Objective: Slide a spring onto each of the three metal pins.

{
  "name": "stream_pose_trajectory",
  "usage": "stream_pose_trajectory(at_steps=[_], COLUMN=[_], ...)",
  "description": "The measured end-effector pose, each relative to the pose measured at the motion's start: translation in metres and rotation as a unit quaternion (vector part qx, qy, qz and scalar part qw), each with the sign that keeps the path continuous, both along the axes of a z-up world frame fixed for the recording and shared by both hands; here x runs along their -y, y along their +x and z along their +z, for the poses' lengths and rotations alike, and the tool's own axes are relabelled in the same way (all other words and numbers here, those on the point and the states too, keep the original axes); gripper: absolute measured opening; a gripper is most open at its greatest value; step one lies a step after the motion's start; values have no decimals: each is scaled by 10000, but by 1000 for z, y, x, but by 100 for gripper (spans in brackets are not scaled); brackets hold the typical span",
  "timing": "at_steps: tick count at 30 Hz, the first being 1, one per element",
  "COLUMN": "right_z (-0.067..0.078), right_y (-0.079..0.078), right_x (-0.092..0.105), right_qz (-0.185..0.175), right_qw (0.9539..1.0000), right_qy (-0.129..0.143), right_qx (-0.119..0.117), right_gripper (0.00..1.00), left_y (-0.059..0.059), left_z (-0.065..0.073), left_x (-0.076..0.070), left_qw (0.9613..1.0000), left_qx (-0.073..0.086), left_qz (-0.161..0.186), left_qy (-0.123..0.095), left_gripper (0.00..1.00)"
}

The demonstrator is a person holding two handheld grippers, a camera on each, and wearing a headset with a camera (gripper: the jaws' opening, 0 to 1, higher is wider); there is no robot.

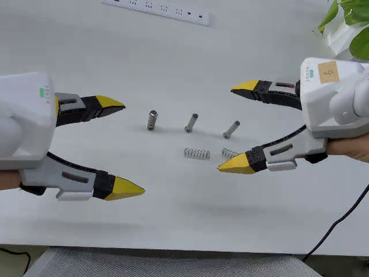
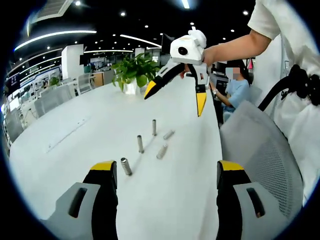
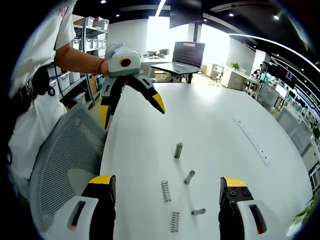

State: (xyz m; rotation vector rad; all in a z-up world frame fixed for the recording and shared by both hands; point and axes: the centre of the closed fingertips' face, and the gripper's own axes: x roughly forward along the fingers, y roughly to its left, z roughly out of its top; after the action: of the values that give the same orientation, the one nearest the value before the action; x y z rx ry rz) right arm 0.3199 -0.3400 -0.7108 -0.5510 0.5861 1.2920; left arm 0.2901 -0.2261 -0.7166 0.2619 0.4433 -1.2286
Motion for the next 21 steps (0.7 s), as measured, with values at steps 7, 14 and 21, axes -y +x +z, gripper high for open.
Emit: stream_pose_trajectory(at_steps=[7, 14, 21], right_z=[-5, -11, -20], right_y=[-8, -10, -16], right_x=[26, 53, 74], right_qz=[-339, -702, -937], right_qw=[9993, 9970, 9948], right_qy=[169, 309, 382], right_qx=[-46, -58, -120], right_gripper=[85, 83, 83], left_y=[5, 14, 25], left_z=[-8, -25, -54], left_x=[18, 45, 65], left_qw=[9995, 9982, 9943], left_qx=[35, 55, 69], left_qz=[-52, -138, -300], left_qy=[304, 580, 1021], left_gripper=[72, 57, 43])
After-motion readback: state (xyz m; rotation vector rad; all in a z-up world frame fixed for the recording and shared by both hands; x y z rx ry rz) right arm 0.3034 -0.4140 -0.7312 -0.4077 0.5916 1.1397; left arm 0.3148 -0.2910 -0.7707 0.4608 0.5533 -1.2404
